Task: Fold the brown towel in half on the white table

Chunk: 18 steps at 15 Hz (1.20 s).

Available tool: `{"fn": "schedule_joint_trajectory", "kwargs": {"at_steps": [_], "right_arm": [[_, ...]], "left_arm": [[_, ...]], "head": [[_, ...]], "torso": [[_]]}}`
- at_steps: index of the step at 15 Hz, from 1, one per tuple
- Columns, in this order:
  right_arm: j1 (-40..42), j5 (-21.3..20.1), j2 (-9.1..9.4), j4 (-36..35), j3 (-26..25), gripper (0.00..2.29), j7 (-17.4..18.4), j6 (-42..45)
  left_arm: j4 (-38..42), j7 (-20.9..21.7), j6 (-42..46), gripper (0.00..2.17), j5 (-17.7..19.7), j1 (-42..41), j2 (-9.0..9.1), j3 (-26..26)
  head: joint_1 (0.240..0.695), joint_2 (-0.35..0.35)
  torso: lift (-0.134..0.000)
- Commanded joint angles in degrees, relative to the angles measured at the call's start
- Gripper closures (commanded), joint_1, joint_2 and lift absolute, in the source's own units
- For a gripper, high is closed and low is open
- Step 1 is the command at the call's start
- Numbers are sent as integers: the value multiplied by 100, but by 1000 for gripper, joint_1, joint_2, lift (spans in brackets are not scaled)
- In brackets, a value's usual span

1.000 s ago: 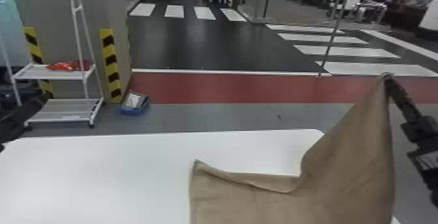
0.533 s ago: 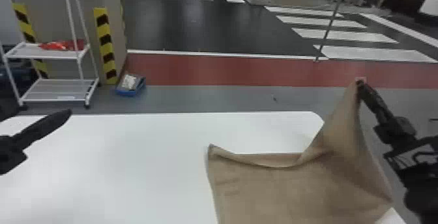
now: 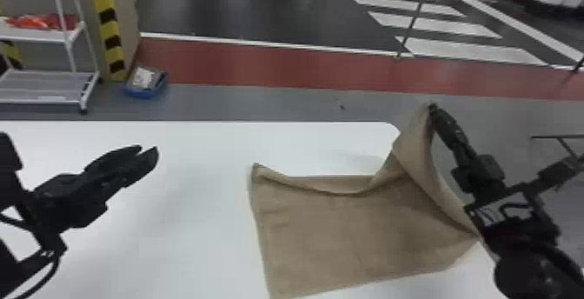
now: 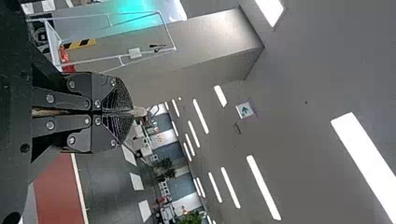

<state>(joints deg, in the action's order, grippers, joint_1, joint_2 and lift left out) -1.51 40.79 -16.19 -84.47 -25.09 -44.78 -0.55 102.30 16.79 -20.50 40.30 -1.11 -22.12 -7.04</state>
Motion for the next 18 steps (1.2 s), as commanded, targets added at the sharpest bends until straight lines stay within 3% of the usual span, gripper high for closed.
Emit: {"fn": "schedule_joint_trajectory", "kwargs": {"at_steps": [1, 3, 6, 8, 10, 12, 15, 18], "right_arm": [[520, -370, 99, -544, -154, 1116, 153, 42], [845, -537, 213, -640, -382, 1116, 171, 59], [1205, -862, 354, -799, -584, 1116, 224, 42], [1416, -1073, 380, -922, -584, 1116, 232, 42], [1531, -1504, 477, -1097, -523, 1116, 232, 42], [1645, -1609, 521, -1238, -452, 1116, 206, 24], [1777, -1609, 591, -1414, -417, 1116, 189, 7], [1900, -1601, 652, -1484, -347, 1116, 162, 59]], "left_arm": [[97, -97, 120, 680, -321, -47, 41, -439], [62, -360, 384, 680, -875, -30, 111, -948], [-272, -492, 665, 684, -1376, 199, 287, -1599], [-615, -756, 981, 684, -1701, 463, 419, -2135], [-1046, -949, 1016, 680, -2079, 788, 682, -2566], [-1643, -1231, 1104, 680, -2607, 1157, 1025, -2944], [-2434, -1424, 1386, 680, -2686, 1605, 1430, -3093], [-3243, -2030, 1597, 680, -2686, 2185, 1728, -3480]], "head": [[632, -258], [648, -285], [691, -350], [695, -350], [695, -350], [695, -350], [695, -350], [695, -350]], "torso": [[-123], [-123], [-123], [-123], [-123], [-123], [-123], [-123]]}}
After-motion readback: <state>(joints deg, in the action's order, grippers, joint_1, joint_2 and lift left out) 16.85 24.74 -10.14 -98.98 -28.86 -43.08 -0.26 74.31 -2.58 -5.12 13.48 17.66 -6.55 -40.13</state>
